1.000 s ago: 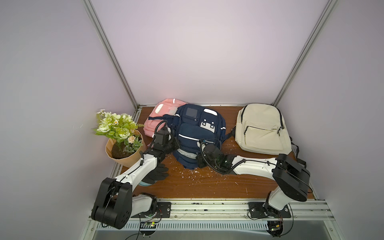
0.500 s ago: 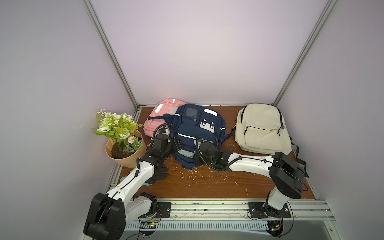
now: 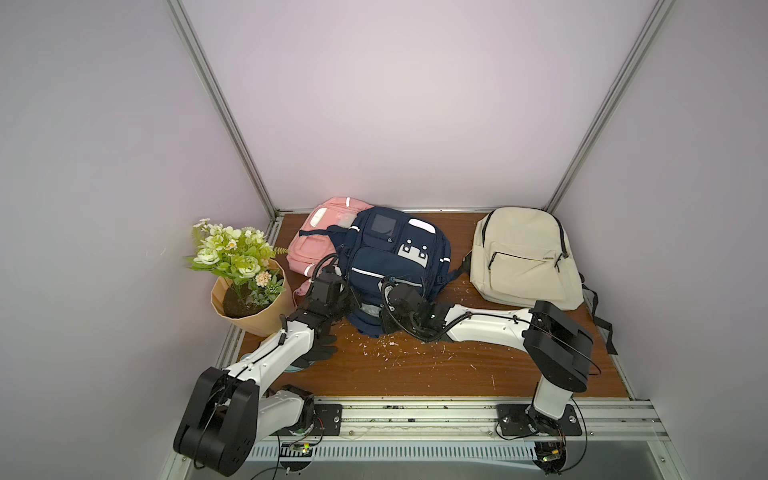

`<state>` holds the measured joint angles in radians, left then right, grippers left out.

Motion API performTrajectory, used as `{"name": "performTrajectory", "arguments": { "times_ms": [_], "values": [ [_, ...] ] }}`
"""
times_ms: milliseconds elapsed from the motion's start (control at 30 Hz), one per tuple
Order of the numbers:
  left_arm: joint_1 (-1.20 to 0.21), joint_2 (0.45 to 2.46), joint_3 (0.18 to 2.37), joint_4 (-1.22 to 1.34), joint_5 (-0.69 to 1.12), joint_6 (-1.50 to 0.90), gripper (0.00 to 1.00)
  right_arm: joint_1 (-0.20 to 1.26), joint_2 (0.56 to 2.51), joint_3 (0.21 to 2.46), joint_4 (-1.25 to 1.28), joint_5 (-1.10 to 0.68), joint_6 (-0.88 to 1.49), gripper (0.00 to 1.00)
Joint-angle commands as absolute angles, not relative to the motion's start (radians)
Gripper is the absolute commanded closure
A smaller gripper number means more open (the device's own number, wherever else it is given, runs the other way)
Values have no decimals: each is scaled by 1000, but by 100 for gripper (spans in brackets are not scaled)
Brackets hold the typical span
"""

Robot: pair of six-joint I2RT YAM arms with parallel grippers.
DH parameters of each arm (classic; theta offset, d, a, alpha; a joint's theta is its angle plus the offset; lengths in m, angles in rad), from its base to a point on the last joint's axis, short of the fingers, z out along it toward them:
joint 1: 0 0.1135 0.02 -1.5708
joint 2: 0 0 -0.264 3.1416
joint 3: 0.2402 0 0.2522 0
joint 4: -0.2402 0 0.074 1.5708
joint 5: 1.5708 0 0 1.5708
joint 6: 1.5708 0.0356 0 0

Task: Zip up the backpack
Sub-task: Zip the zipper on the backpack.

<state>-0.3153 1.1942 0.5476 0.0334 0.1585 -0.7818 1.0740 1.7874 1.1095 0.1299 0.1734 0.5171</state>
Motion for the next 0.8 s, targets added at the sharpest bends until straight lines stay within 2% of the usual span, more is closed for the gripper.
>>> {"name": "performTrajectory", "arguments": {
  "times_ms": [0, 67, 100, 233, 467, 767],
  "values": [
    [-305, 1216, 572, 23, 115, -765, 91, 1087, 1721, 1101, 156, 183, 486, 100],
    [-272, 1215, 561, 21, 122, -761, 99, 1083, 1697, 1071, 142, 205, 485, 100],
    [-254, 1213, 557, 19, 126, -757, 100, 1078, 1686, 1054, 140, 213, 486, 100],
    [-202, 1179, 543, -9, 103, -742, 100, 1034, 1633, 965, 141, 212, 510, 100],
    [-191, 1138, 545, -44, 56, -724, 100, 947, 1529, 835, 134, 227, 521, 100],
    [-191, 1123, 562, -83, 18, -720, 100, 927, 1518, 858, 130, 243, 483, 100]
  ]
}}
